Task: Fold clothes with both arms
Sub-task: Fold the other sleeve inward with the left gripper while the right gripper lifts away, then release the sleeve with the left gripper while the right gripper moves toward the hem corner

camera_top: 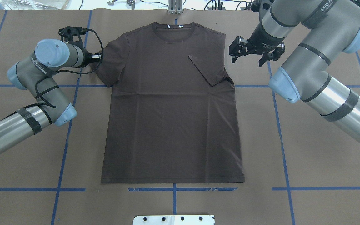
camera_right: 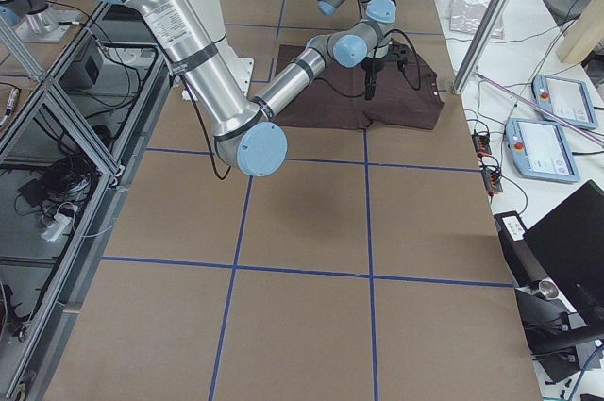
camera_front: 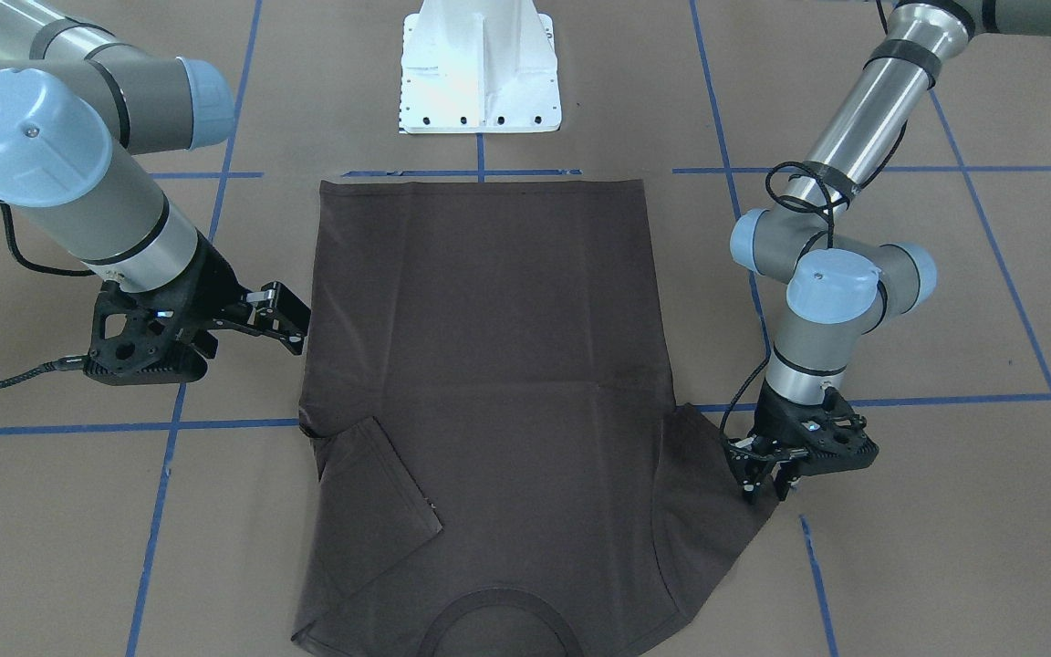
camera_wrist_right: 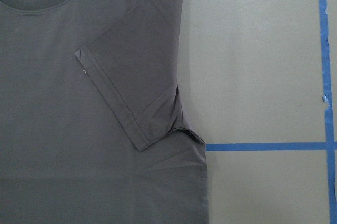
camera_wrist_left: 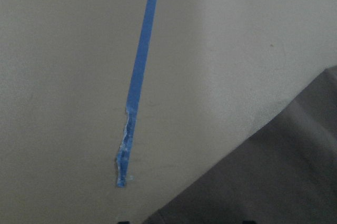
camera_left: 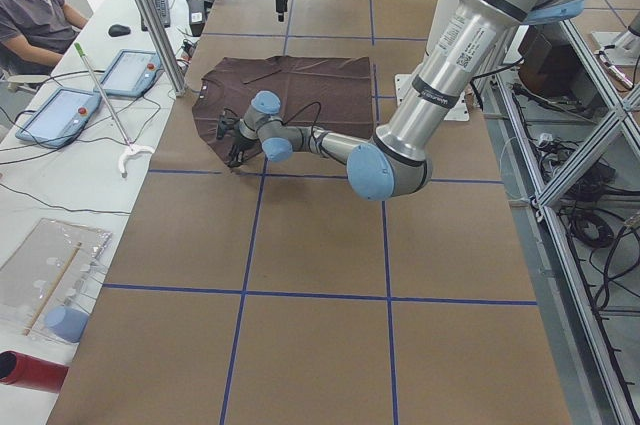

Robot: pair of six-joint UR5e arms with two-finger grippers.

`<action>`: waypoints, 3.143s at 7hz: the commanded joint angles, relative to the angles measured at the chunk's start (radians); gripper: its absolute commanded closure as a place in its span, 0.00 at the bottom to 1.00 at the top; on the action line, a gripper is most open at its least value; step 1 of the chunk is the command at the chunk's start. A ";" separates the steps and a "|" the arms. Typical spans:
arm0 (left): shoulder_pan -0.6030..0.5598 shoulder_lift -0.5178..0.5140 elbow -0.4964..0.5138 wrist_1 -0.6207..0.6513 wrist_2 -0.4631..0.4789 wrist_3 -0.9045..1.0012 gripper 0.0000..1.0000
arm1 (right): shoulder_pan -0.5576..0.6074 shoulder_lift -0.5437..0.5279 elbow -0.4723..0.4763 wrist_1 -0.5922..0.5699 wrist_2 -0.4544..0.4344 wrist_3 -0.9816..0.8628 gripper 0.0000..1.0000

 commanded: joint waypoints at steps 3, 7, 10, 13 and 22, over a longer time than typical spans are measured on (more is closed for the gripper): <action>-0.002 -0.057 -0.014 0.071 -0.007 -0.003 1.00 | -0.005 -0.016 -0.006 0.009 -0.002 -0.002 0.00; 0.064 -0.369 0.060 0.287 -0.077 -0.266 1.00 | -0.001 -0.023 0.003 0.013 0.001 -0.002 0.00; 0.094 -0.367 0.140 0.141 -0.053 -0.281 0.00 | -0.001 -0.028 0.001 0.014 0.000 0.000 0.00; 0.094 -0.280 -0.077 0.194 -0.155 -0.229 0.00 | -0.031 -0.144 0.042 0.139 -0.002 0.052 0.00; 0.112 0.086 -0.876 0.679 -0.195 -0.110 0.00 | -0.679 -0.524 0.359 0.306 -0.513 0.554 0.05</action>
